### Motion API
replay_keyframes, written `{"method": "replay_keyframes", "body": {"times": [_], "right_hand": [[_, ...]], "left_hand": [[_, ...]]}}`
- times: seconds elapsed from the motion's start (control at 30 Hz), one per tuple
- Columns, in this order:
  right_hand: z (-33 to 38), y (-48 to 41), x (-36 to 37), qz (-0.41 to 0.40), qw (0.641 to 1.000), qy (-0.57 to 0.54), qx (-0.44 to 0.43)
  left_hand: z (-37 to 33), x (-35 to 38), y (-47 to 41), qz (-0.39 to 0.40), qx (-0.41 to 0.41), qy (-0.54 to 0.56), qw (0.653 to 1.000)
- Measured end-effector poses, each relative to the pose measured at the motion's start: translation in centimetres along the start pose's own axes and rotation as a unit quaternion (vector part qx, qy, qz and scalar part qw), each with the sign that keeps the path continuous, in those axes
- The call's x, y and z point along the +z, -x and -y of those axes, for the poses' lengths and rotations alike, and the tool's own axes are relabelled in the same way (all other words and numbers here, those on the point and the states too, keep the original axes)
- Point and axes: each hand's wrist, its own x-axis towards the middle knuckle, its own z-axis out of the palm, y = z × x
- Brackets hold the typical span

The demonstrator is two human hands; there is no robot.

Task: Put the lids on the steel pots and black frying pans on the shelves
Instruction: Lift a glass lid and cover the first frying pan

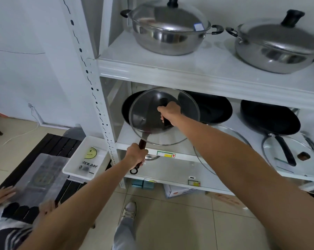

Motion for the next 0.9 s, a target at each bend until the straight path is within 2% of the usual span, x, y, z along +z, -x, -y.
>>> {"method": "replay_keyframes", "body": {"times": [0.43, 0.9], "right_hand": [[1.5, -5.6, 6.4, 0.049, 0.998, -0.048, 0.012], [1.5, -10.3, 7.8, 0.012, 0.995, -0.089, 0.052]], "left_hand": [[1.8, 0.1, -1.5, 0.027, -0.019, 0.012, 0.999], [2.3, -0.9, -2.3, 0.022, -0.025, -0.005, 0.999]]}}
